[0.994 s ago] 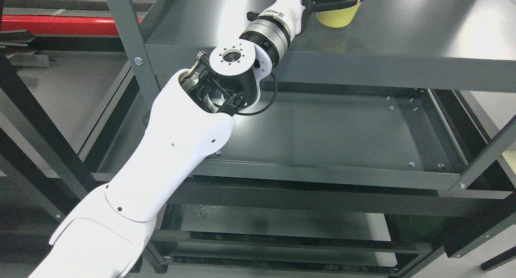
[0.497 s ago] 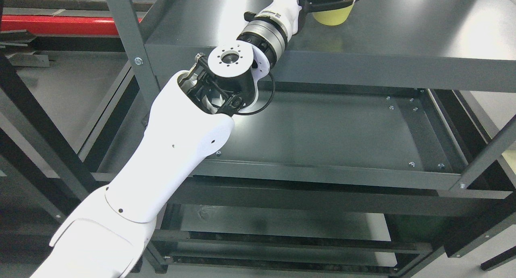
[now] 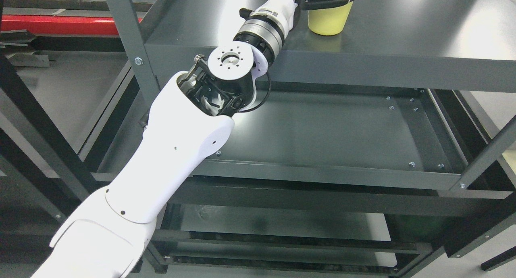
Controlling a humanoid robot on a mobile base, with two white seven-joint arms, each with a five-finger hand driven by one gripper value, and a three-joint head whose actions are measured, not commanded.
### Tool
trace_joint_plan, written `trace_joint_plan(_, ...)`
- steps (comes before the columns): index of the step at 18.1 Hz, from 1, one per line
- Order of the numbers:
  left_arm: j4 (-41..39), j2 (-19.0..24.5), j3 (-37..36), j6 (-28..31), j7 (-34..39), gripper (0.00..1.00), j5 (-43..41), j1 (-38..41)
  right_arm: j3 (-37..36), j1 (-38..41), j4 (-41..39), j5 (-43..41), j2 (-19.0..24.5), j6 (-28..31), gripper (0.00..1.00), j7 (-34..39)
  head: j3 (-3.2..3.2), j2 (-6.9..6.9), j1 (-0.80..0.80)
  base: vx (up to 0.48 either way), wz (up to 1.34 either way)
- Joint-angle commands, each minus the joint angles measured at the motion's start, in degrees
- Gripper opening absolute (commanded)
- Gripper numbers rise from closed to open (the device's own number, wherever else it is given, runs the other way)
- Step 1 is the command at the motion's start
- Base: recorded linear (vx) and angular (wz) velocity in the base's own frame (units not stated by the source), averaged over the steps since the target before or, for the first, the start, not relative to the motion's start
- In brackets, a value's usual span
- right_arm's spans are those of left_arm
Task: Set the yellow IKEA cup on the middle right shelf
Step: 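Lower the cup onto the shelf surface and open the left hand, then withdraw the open left hand from the cup back toward the robot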
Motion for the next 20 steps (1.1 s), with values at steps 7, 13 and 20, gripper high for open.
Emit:
trace_joint_plan(7,-2.7,1.0,3.3,-0.7,0.1,0.99,-1.1,0.0,1.0,0.8,-0.1,-1.4,-1.0,0.0,0.99,0.0,0.00,0.00,0.00,0.000,0.00)
trace_joint_plan(13,-4.7,1.0,5.7,-0.7,0.0,0.99,-2.7,-0.2,1.0,0.8,0.0,-1.4,-1.0,0.0,0.99,0.0,0.00,0.00,0.00,-0.033,0.00)
trace_joint_plan(20,-9.1,1.0,7.8,-0.7,-0.1,0.99,-4.7,0.2,1.0,0.8,0.0,-1.4,-1.0,0.0,0.99,0.0,0.00,0.00,0.00,-0.096,0.00)
